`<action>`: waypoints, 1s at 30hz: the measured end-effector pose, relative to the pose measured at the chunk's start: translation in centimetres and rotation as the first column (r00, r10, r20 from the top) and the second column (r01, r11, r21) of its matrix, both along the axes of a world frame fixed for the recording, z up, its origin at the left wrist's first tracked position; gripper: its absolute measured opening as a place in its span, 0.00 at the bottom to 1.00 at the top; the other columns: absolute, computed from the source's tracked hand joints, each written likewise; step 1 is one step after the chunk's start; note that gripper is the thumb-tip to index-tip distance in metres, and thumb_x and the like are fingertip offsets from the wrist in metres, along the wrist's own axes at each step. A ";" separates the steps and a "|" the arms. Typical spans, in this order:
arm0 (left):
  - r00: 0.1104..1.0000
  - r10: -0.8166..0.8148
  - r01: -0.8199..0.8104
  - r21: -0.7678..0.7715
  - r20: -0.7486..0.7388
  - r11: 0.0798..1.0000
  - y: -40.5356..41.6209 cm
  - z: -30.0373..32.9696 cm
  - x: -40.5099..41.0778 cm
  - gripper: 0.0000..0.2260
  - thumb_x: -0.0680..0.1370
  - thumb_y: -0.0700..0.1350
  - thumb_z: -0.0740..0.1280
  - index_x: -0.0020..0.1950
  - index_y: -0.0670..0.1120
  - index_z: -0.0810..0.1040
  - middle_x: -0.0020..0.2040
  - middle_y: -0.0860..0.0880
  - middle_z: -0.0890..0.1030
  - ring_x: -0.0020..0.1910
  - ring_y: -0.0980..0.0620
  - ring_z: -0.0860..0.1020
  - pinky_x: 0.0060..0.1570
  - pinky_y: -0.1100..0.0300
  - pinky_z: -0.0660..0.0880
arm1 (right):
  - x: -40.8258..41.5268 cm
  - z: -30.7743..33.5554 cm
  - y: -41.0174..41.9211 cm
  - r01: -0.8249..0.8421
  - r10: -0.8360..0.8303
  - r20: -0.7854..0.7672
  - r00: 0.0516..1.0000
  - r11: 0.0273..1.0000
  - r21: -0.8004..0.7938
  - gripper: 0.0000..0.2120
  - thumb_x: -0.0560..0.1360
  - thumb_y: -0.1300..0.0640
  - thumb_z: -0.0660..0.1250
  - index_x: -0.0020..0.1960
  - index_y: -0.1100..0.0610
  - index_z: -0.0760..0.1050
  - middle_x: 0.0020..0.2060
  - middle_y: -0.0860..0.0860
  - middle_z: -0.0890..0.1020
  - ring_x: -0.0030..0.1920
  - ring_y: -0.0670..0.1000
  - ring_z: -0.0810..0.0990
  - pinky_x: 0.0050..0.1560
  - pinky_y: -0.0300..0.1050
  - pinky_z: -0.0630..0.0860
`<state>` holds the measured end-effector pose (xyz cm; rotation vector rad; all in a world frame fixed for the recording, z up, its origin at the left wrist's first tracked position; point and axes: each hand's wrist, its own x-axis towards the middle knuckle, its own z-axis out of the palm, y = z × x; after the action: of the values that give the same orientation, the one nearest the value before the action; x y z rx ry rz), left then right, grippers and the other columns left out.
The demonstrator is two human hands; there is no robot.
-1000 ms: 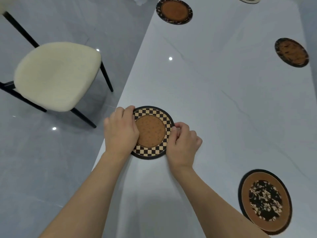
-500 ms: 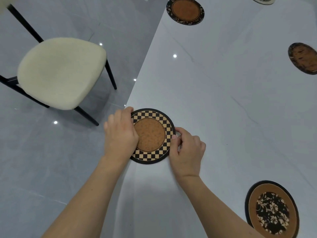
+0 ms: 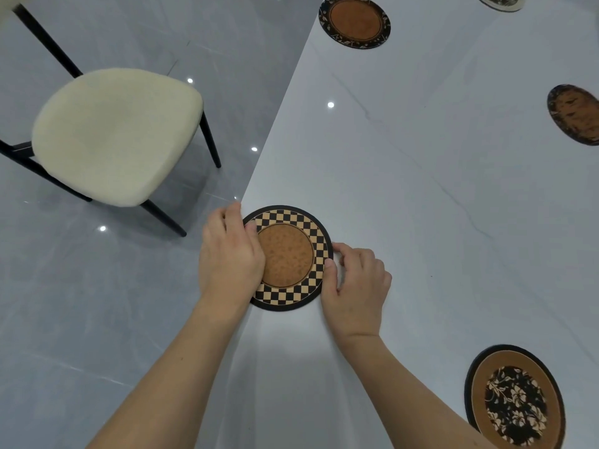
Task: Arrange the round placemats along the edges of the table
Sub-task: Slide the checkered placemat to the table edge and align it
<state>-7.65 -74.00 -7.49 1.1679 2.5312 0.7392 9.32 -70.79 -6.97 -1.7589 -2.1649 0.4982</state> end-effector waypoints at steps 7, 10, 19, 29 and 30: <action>0.995 -0.020 0.026 -0.054 0.096 0.998 0.9 -0.5 -1.0 0.18 0.81 0.56 0.53 0.58 0.42 0.67 0.46 0.42 0.79 0.42 0.39 0.77 0.38 0.48 0.73 | 0.3 -0.4 0.1 -0.014 0.014 -0.004 1.000 1.000 0.011 0.12 0.76 0.50 0.62 0.58 0.48 0.77 0.47 0.47 0.74 0.48 0.49 0.72 0.51 0.43 0.62; 0.995 -0.023 0.025 -0.021 0.093 0.999 1.0 -0.6 -1.0 0.15 0.82 0.53 0.54 0.54 0.42 0.68 0.43 0.43 0.78 0.39 0.40 0.76 0.37 0.50 0.72 | 0.4 -0.3 0.1 -0.017 0.017 -0.015 1.000 1.000 0.009 0.12 0.76 0.50 0.63 0.58 0.48 0.78 0.47 0.46 0.74 0.48 0.48 0.71 0.52 0.42 0.61; 1.000 -0.007 0.008 -0.072 0.009 0.997 2.0 -0.3 -1.4 0.16 0.83 0.51 0.51 0.47 0.40 0.69 0.35 0.42 0.77 0.33 0.37 0.76 0.32 0.52 0.67 | 0.3 -0.5 0.2 -0.012 0.012 -0.008 1.000 1.000 0.024 0.14 0.75 0.48 0.61 0.58 0.48 0.78 0.48 0.47 0.74 0.48 0.49 0.72 0.52 0.44 0.63; 0.999 0.022 -0.020 -0.099 0.023 0.995 2.4 0.1 -1.5 0.18 0.83 0.52 0.48 0.50 0.39 0.70 0.38 0.39 0.79 0.33 0.41 0.72 0.34 0.51 0.68 | 0.3 -0.5 0.3 -0.028 0.028 0.020 0.999 0.999 0.017 0.13 0.76 0.49 0.62 0.59 0.48 0.76 0.49 0.48 0.74 0.50 0.49 0.71 0.53 0.45 0.63; 0.999 0.027 -0.024 -0.099 0.024 0.995 2.4 0.0 -1.5 0.18 0.83 0.52 0.48 0.50 0.40 0.70 0.38 0.39 0.79 0.34 0.41 0.72 0.34 0.51 0.68 | 0.3 -0.5 0.3 -0.028 0.028 0.018 0.999 0.999 0.017 0.13 0.76 0.49 0.62 0.59 0.48 0.76 0.49 0.48 0.74 0.50 0.49 0.71 0.53 0.45 0.63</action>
<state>-9.14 -71.64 -7.46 1.0890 2.5348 0.6227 9.61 -70.49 -7.51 -1.7328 -2.2021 0.4702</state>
